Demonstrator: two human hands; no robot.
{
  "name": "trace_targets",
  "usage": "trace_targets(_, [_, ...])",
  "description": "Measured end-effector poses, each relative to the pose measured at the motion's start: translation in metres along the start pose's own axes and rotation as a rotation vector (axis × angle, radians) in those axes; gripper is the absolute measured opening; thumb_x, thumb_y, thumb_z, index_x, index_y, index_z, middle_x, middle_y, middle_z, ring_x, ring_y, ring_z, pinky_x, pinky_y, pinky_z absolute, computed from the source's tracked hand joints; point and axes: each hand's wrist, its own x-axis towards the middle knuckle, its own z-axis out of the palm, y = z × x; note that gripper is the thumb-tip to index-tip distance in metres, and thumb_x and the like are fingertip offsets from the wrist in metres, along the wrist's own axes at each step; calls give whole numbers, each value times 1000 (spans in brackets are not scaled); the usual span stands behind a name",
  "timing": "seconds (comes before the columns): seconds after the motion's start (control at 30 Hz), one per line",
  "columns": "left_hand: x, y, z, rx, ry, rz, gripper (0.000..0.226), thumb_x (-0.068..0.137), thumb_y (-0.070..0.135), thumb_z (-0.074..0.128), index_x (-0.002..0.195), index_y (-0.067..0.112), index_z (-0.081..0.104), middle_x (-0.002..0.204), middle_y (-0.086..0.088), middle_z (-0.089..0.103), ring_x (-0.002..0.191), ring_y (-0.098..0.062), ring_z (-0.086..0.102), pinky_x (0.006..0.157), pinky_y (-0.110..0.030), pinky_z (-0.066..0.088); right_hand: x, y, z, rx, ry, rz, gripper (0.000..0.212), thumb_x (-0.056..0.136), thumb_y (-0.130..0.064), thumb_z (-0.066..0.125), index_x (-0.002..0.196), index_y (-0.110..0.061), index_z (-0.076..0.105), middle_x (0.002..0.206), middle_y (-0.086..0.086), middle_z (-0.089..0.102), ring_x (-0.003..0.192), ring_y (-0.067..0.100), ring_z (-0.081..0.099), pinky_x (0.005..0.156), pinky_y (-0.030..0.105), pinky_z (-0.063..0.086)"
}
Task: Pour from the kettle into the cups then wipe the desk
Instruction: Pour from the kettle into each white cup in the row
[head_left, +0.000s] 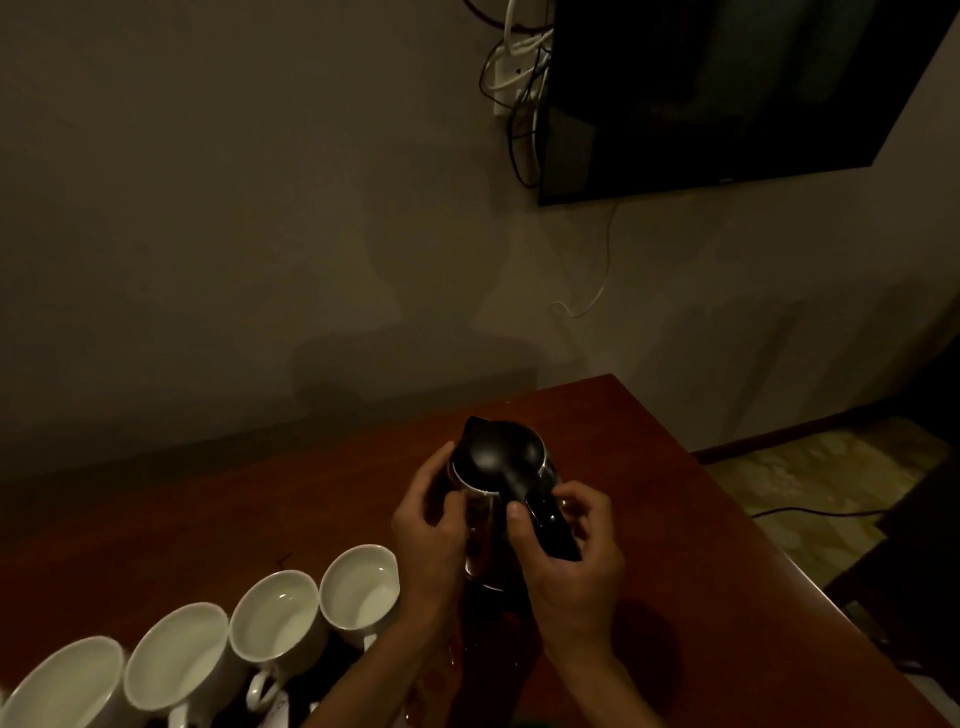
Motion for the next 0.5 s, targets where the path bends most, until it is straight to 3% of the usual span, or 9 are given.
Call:
trace_targets(0.1, [0,-4,-2,-17,7,-1,43,97,0,56,132,23,63,129,5,67,119,-11,63,94,-35,57,-4,4,5,1,1,1,34,71,-50,73,97,-55,52,102,-22,62,86,7,70,63,29,61])
trace_targets(0.27, [-3,-9,-4,-12,-4,-3,47,87,22,55,133,27,62,131,10,65,122,-10,61,98,-42,55,-11,12,8,-5,22,6,37,70,-52,73,98,-56,50,104,-24,59,89,7,68,62,28,61])
trace_targets(0.5, [-1,-11,1,17,-1,7,46,88,21,55,132,30,63,131,11,66,123,-10,60,100,-45,54,-10,15,6,-18,52,56,37,70,-54,72,99,-54,49,95,-11,64,82,10,69,61,28,59])
